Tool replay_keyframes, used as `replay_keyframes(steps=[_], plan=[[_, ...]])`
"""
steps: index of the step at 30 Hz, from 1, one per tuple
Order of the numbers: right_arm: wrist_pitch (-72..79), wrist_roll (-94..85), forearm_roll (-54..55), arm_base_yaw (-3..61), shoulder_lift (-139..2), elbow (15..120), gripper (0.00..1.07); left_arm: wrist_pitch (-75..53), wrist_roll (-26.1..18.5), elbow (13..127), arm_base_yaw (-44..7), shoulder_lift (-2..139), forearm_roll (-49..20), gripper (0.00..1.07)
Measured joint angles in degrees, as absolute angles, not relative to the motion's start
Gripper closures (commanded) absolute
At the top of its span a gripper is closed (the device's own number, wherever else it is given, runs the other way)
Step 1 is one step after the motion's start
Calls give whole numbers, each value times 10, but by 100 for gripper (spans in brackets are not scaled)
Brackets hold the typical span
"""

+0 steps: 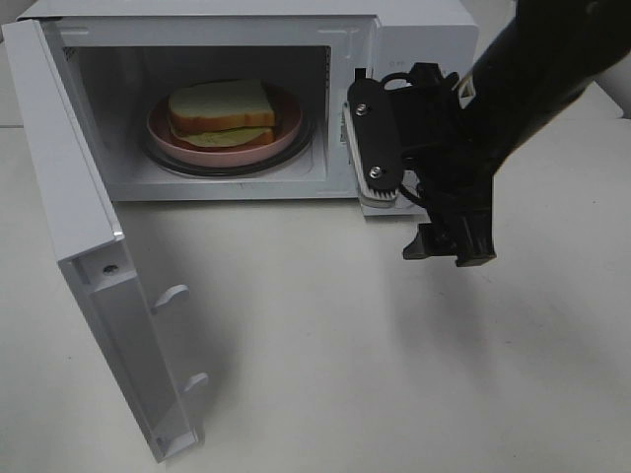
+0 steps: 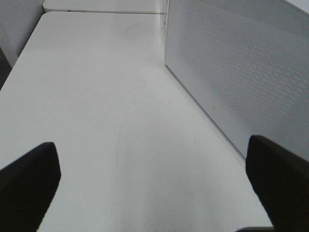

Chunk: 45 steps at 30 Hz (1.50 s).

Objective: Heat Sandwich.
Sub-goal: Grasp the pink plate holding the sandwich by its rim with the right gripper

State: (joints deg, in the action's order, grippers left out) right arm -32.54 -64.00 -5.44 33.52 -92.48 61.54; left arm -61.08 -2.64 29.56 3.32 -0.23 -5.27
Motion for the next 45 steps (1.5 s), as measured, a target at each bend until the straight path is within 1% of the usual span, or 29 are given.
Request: replay_keyframes(steps=[6,12,27,33,36,40,45], plan=[[-325,-640,-73,366,-989,688,15,-611,-26,296,33,-2,-53,6],[-323,-640,-76,373,-1042,744,16,-611,-26,296,33,-2,-53,6],[-297,-640,-77,374,-1163,863,18,-611,-26,296,33,-2,-53,6],[-295,-640,-85,374,-1234,940,19,-611,-26,296,33,-2,-53,6],[-295,-640,-85,374,-1250,956,19,-611,-26,296,33,-2,-53,6],[-292,-639,-96,374,-1297,1014,20,-611,-26,296,33,-2,-53,6],[-293,-638,-100,374,-1326,1060,20,-611,-26,296,33,-2,-53,6]])
